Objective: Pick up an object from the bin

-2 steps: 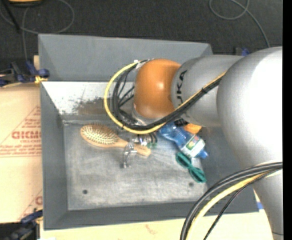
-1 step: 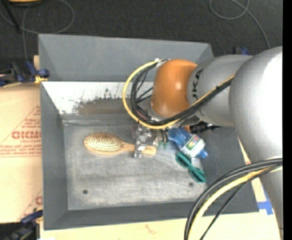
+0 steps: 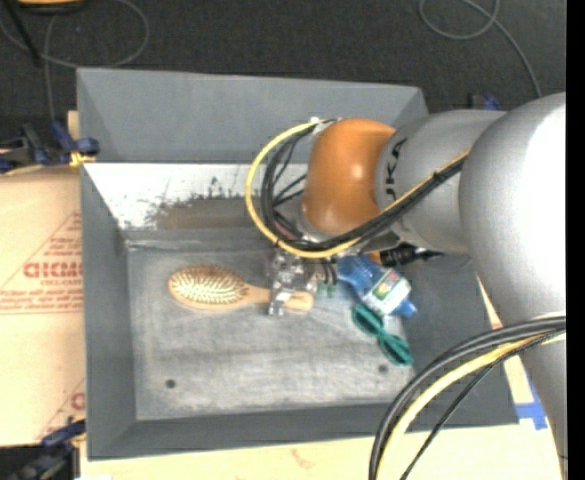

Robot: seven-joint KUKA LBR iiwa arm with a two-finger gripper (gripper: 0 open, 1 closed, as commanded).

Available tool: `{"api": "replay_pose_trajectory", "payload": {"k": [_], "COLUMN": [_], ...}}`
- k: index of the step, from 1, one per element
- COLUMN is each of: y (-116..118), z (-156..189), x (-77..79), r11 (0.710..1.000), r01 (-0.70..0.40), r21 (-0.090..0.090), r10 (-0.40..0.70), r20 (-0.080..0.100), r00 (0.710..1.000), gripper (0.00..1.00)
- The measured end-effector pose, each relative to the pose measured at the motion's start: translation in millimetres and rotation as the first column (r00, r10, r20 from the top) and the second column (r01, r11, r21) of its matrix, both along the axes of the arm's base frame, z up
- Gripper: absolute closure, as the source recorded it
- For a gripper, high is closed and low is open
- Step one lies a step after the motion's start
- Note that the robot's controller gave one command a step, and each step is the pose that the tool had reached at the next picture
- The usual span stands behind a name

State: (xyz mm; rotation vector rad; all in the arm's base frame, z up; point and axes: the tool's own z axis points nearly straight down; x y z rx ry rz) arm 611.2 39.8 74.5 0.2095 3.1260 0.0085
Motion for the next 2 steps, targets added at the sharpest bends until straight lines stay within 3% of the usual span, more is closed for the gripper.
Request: {"api": "replay_pose_trajectory", "payload": {"k": [2], "y": [-0.1], "z": [8.4], "x": [-0.5], "r11": [1.0], "r01": [0.0], "r21": [-0.001], "r10": [0.0], "r20": [-0.004], "r00": [1.0], "gripper": [1.0]}}
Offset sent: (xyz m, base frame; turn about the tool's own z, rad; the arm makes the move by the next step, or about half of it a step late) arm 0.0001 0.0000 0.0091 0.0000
